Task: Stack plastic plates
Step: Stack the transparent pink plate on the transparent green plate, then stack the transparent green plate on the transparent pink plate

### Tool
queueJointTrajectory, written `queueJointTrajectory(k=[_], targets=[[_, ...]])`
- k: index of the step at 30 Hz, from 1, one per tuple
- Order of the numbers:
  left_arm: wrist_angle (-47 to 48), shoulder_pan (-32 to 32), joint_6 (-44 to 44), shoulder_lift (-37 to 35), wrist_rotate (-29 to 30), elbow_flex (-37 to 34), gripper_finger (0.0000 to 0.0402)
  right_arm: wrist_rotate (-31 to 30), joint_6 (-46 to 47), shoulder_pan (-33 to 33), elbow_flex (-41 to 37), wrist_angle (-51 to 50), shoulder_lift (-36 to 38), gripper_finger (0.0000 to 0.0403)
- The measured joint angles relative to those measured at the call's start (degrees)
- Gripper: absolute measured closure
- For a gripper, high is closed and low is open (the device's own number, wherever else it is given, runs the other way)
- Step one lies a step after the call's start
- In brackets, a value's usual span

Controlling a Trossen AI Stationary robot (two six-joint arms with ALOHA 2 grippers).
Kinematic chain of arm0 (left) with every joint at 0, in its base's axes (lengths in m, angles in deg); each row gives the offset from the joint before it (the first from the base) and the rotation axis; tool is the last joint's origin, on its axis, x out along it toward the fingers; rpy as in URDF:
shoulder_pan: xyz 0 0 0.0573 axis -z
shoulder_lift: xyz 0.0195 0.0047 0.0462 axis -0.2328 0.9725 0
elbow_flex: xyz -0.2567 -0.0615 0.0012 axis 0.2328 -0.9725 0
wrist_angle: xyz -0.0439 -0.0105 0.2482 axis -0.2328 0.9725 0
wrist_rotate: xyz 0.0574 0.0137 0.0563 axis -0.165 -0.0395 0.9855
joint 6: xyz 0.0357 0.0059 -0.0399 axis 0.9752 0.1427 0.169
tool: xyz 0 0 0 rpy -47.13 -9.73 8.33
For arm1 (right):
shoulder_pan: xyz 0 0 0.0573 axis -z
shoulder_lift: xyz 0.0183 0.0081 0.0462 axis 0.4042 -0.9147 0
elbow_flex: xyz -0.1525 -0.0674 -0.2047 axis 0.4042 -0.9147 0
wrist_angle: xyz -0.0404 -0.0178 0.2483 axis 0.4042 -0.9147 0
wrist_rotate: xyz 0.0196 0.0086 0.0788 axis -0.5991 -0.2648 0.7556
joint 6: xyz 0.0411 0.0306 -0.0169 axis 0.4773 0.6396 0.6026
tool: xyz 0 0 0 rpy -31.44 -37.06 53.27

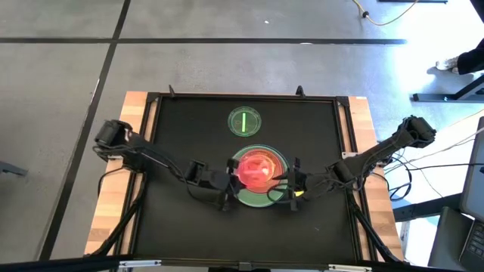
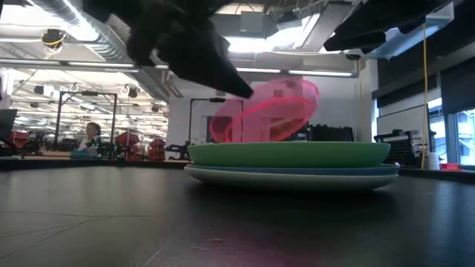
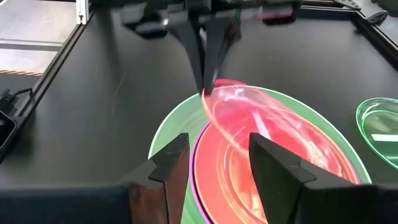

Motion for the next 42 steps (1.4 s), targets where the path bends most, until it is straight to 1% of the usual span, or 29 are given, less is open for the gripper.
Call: queueJointTrajectory(k=[4,8,12,16,19,24,28,32,38,42], targets=[[-0.07,-0.07,1.59,4.7,-0.08,3.1,0.0401,-0.29,0.0,0.0,0.0,-0.66,0.0,0.0244],[-1.04,-0.07,2.63,7.76,-0.09,4.96,0.0401,-0.28,0.0,0.0,0.0,-0.83,0.0,0.0244],[-2.3,-0.07,2.79,9.35,-0.08,5.53,0.0401,-0.28,0.01,0.0,0.0,-0.84,0.0,0.0244],[-2.51,-0.23,2.97,9.41,-0.09,5.59,0.0398,-0.26,0.26,0.0,0.0,-0.83,0.0,0.0244],[-2.4,-0.46,2.98,9.41,-0.07,5.59,0.0377,-0.26,0.27,0.0,0.0,-0.83,0.0,0.0244],[-2.14,-0.43,2.88,9.34,0.04,5.59,0.0328,-0.24,0.31,0.0,0.0,-0.83,0.0,0.0244],[-0.06,-0.07,2.58,7.17,0.5,5.57,0.0299,-0.22,0.33,0.0,0.0,-0.84,0.0,0.0244],[5.2,0.34,2.54,3.43,0.58,5.57,0.0285,-0.2,0.35,0.0,-0.02,-1.03,-0.02,0.0244],[14.94,-0.49,1.47,-3.03,2.35,5.57,0.0286,-0.21,0.35,0.0,-0.02,-1.11,-0.02,0.0244],[19.16,-3.46,1.55,-6.69,2.29,4.81,0.0294,-0.22,0.35,0.0,-0.02,-1.14,-0.02,0.0244]])
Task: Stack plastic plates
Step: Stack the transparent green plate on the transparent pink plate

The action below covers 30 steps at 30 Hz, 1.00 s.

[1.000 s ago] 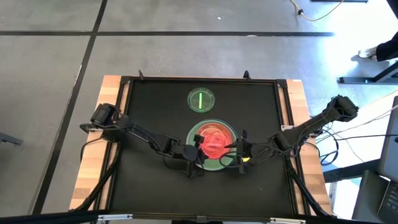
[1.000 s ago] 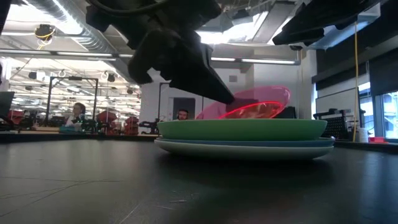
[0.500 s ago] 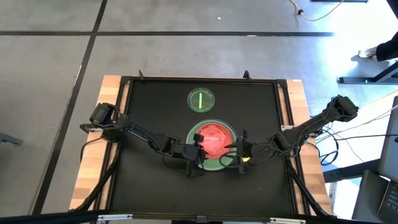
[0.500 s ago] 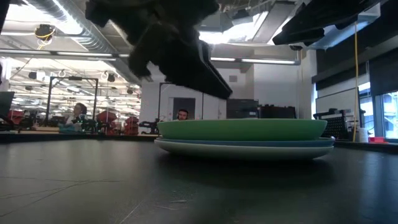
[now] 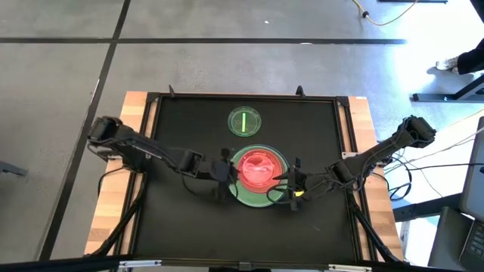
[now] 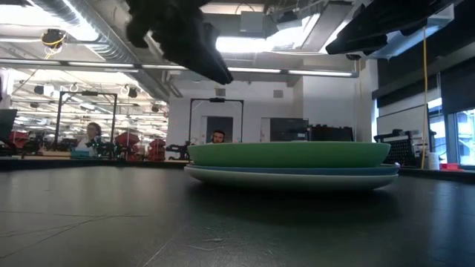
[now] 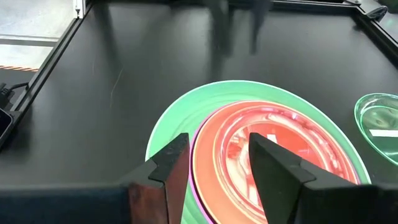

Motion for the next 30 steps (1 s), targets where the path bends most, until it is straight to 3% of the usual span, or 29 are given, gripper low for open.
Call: queueJointTrajectory(k=[6,16,25,30], targets=[[0.84,-8.22,2.2,-1.52,0.19,-3.05,0.0302,0.02,-0.01,0.0,-0.02,0.0,-0.02,0.0244],[-3.61,-19.93,10.11,1.88,-1.55,-8.82,0.0303,-2.56,-0.11,0.0,-0.02,-1.01,-0.02,0.0244],[-9.11,-25.74,13.72,7.78,-2.65,-9.2,0.0303,-3.02,-0.13,0.01,-0.04,-1.27,-0.02,0.0244],[-9.32,-27.81,17.6,10.5,-6.55,-9.2,0.0303,-3.45,-0.11,0.02,-0.04,-1.27,-0.02,0.0244]])
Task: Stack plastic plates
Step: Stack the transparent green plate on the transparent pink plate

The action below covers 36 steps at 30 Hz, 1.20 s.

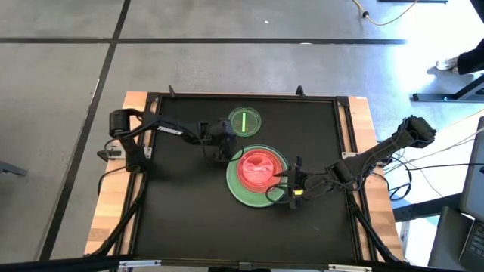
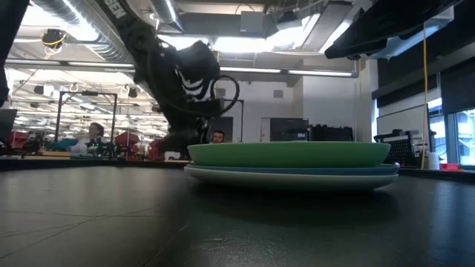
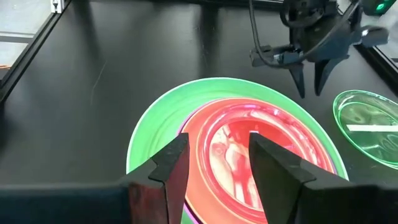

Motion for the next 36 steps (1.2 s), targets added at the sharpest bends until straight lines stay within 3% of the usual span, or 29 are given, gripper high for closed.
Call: queueJointTrajectory(k=[11,36], targets=[[-1.45,-2.49,0.52,1.78,-3.68,0.04,0.0303,-0.27,0.0,0.0,0.0,0.01,0.0,0.0244],[-8.17,-3.41,8.87,1.82,-0.79,0.04,0.0303,-1.25,-0.26,0.0,0.0,-0.09,0.0,0.0244]])
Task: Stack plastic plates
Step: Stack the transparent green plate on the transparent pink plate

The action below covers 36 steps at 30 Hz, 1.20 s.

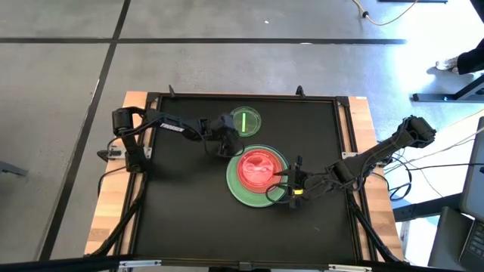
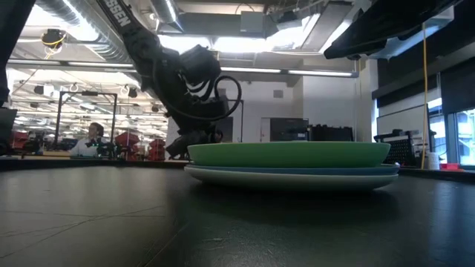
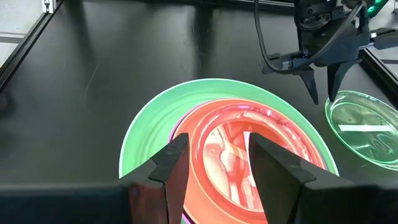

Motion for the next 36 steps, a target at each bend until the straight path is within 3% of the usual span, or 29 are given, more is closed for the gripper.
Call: queueJointTrajectory(k=[14,24,36], targets=[[-1.84,-5.37,0.45,0.95,-5.23,0.03,0.0303,-0.01,-0.24,0.0,0.01,-0.07,0.0,0.0244],[-6.95,-5.58,0.1,5.24,-2.79,0.09,0.0305,-0.03,-0.76,0.0,0.02,-0.56,-0.02,0.0244],[-5.29,-5.09,0.07,5.31,-4.15,0.07,0.0397,-0.02,-0.78,0.0,0.02,-0.81,-0.02,0.0244]])
